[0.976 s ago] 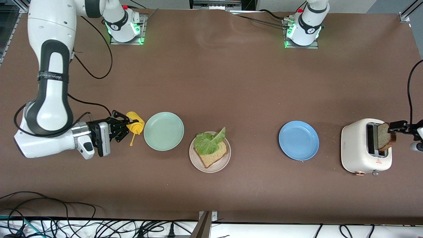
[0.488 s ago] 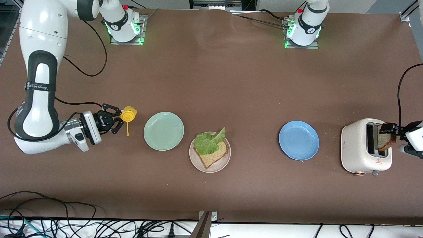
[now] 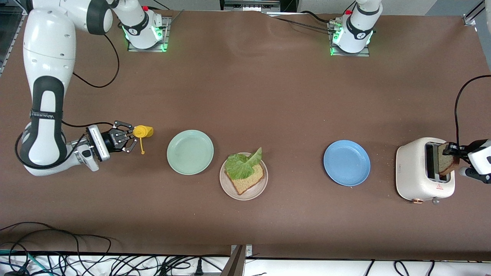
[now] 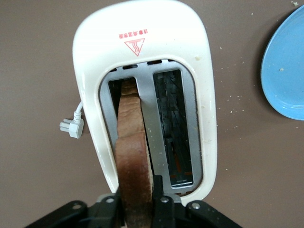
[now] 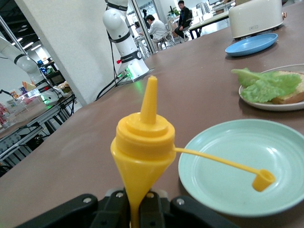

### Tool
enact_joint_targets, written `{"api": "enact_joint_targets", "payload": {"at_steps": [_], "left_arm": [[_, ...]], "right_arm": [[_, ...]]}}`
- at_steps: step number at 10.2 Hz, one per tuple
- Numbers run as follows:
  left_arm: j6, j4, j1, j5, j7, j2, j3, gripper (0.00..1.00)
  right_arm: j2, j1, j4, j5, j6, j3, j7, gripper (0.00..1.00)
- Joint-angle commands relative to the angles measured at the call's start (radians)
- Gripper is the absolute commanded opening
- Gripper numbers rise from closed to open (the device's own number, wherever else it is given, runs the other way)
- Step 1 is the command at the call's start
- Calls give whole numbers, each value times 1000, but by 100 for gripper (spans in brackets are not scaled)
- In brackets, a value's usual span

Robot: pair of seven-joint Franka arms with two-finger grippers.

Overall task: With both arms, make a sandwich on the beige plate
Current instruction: 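Open the right gripper off the mustard while the left gripper grasps the toast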

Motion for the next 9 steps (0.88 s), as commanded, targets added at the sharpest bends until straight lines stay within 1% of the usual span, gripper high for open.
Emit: {"api": "enact_joint_targets", "payload": {"at_steps": [1,2,3,5,6,8,9], "left_arm": [[-13,9,2,21,7,-46,-4,0],[-13,10,5,21,7,-69,-6,0],[-15,10,5,21,7,-102,-6,0],[-27,10,5,21,7,-177,-9,0],[-44,10,5,16,6,-207,-13,0],[-90,10,-7,-78,-11,-249,-19,0],[-105,10,-10,-105,-49,-258,-25,0]], "right_arm": [[25,-19,7,23,-14,10,-72,0],[43,-19,10,29,-2,12,-121,0],[48,-19,10,66,18,12,-176,0],[48,-19,18,69,38,12,-202,0],[48,-19,18,72,69,13,-274,0],[56,-17,18,94,90,13,-308,0],[68,-19,18,110,90,15,-310,0]]}}
